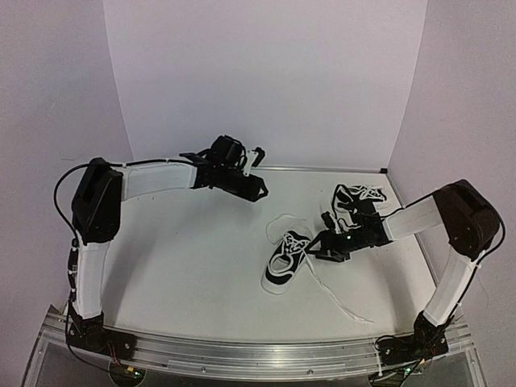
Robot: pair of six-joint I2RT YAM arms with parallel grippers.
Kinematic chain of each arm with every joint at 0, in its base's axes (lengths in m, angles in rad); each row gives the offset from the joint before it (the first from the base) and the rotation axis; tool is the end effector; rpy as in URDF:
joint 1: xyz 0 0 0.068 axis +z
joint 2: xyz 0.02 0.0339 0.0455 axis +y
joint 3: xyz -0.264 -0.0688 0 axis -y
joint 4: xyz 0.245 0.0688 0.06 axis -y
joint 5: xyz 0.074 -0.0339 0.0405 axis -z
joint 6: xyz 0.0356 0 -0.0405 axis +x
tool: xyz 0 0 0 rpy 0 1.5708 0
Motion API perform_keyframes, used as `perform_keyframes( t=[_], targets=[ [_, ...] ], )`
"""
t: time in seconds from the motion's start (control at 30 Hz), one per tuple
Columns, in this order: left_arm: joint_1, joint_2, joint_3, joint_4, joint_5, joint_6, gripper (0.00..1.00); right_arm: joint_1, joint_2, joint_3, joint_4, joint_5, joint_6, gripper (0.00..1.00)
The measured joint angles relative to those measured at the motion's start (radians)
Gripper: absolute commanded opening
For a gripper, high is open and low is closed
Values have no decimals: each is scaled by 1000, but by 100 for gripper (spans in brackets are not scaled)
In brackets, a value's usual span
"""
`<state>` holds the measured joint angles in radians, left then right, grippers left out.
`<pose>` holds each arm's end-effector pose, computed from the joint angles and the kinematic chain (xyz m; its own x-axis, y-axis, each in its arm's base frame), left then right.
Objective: Tie the shoes
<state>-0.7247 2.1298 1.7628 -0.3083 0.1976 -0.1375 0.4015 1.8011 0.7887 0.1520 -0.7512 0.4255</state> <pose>0.3661 -0.3335 0.2373 -0.5684 0.3238 -0.7563 0.6934 0.6834 -0.2285 0.2907 0.1498 0.1187 -0.9226 -0.0640 -0.3804 -0.3453 0.5766 0.7405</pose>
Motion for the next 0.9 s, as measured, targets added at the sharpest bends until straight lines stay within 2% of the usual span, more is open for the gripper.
perform_keyframes(
  t=[0.17, 0.47, 0.57, 0.7, 0.73, 0.9],
  targets=[
    [-51, 163, 95, -61, -45, 13, 50, 0, 0, -11, 18, -7, 8, 59],
    [-77, 293, 184, -151, -66, 75, 46, 9, 3, -24, 45, -26, 29, 58],
    [-79, 332, 237, -179, -92, 95, 35, 16, 15, -24, 67, -33, 37, 57],
    [-87, 384, 330, -233, -172, 135, 6, 27, 30, -15, 89, -37, 53, 56],
    [-90, 391, 343, -245, -190, 149, 2, 31, 36, -10, 94, -36, 58, 56],
    [-95, 375, 313, -237, -250, 158, 0, 54, 88, 45, 120, -32, 83, 52]
  ],
)
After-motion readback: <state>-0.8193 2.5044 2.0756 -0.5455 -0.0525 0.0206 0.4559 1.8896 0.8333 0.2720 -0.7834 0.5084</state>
